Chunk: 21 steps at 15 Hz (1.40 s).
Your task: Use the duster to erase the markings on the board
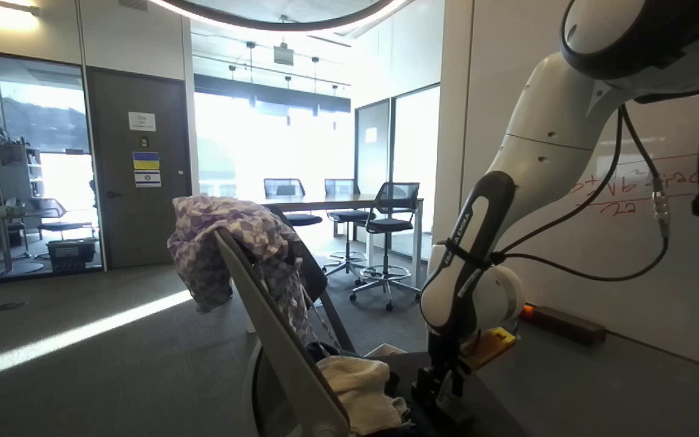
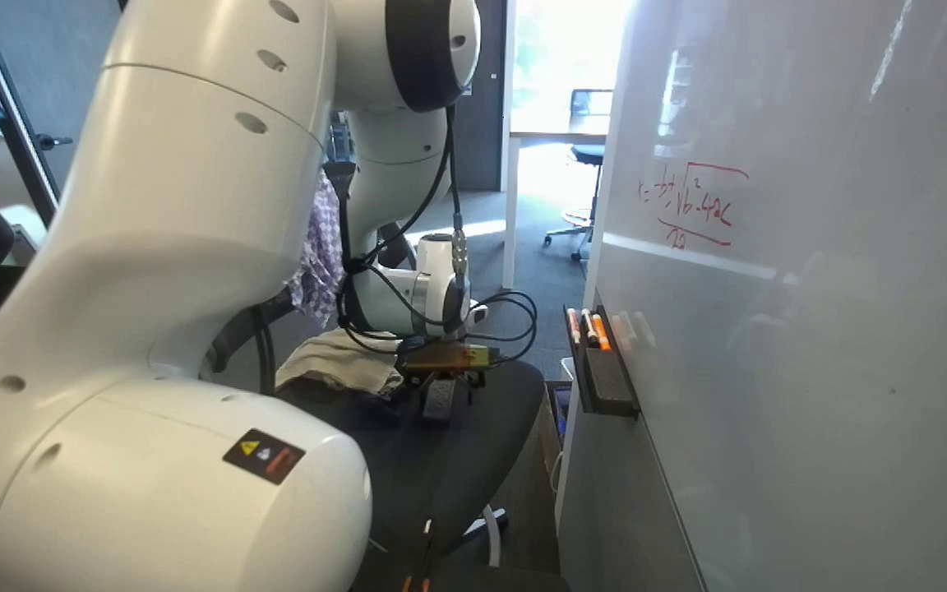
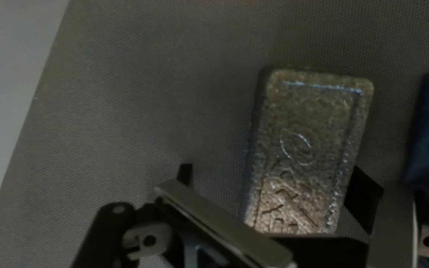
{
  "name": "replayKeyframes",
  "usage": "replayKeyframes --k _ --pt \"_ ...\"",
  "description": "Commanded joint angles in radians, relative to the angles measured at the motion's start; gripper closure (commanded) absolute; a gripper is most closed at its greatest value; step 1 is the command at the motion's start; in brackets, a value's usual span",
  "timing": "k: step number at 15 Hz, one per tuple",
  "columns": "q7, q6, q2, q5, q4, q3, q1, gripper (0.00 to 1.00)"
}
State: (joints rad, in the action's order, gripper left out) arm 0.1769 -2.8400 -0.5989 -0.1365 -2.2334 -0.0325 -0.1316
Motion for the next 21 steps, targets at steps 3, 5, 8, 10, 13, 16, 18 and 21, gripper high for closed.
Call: replayKeyframes --k 3,5,8,10,13,16,18,21 --pt "0.069 0.044 0.037 0.038 -0.012 -0.045 -0.037 0.32" --pt "0.081 0.054 0.038 0.048 -0.011 -0.057 -0.045 0.48" --pt "0.093 0.064 0.050 0.063 -0.019 -0.070 -0.053 0.69" --pt "0.085 0.084 0.100 0.067 -0.054 -0.063 -0.049 0.69" --pt "0.022 0.091 0.256 0.024 -0.175 0.021 -0.001 0.69" --pt "-0.174 0.140 0.410 -0.154 -0.268 0.214 0.131 0.69" --pt "-0.323 0.210 0.521 -0.322 -0.313 0.325 0.199 0.69" --pt "-0.551 0.391 0.691 -0.568 -0.341 0.392 0.233 0.69"
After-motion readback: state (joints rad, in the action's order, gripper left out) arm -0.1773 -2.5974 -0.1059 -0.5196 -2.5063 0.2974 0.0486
